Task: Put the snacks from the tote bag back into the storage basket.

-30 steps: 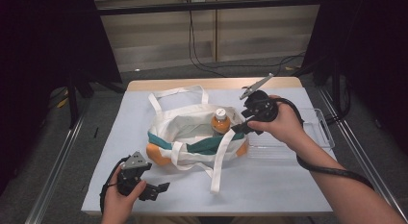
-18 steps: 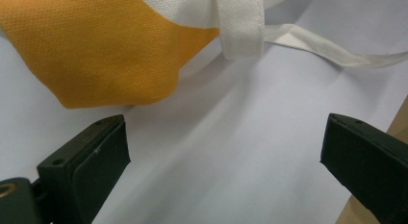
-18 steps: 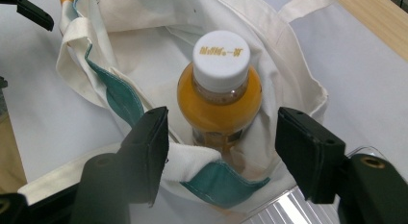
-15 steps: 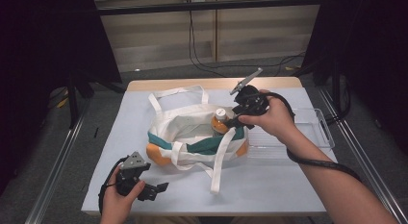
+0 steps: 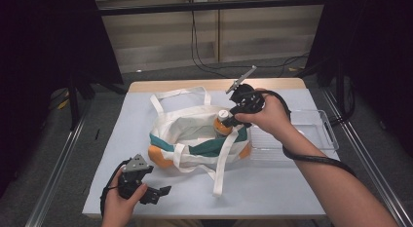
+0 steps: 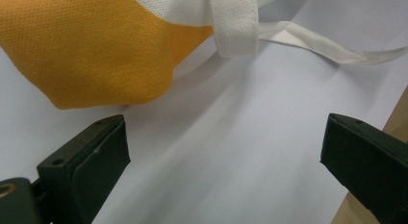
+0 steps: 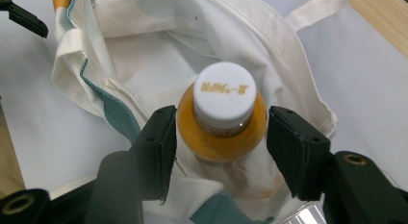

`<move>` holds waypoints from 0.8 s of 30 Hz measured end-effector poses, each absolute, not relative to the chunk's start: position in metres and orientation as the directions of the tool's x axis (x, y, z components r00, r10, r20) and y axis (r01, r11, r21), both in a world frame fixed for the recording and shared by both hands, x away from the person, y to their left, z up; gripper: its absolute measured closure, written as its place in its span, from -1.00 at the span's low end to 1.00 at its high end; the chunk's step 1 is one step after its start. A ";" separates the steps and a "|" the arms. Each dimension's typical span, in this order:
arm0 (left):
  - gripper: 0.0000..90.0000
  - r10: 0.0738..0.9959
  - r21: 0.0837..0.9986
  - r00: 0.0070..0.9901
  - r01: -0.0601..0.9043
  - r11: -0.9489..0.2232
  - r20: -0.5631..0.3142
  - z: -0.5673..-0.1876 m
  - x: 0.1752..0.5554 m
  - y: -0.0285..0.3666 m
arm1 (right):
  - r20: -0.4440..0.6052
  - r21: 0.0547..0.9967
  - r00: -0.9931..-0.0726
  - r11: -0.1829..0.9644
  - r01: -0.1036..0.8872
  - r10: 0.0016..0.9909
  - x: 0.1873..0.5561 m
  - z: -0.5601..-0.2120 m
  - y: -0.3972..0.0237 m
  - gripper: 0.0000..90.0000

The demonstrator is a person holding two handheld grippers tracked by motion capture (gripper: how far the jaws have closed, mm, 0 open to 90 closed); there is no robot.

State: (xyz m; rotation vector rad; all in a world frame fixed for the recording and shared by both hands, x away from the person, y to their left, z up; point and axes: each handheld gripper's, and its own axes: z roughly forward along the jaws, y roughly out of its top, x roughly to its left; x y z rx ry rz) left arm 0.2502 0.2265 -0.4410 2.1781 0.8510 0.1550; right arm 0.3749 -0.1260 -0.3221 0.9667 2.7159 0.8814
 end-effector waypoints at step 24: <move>-0.94 0.606 0.691 0.778 0.530 -0.491 -0.166 -0.442 0.252 0.228 | 0.051 0.526 -0.784 0.651 0.547 0.618 0.387 -0.325 -0.103 0.23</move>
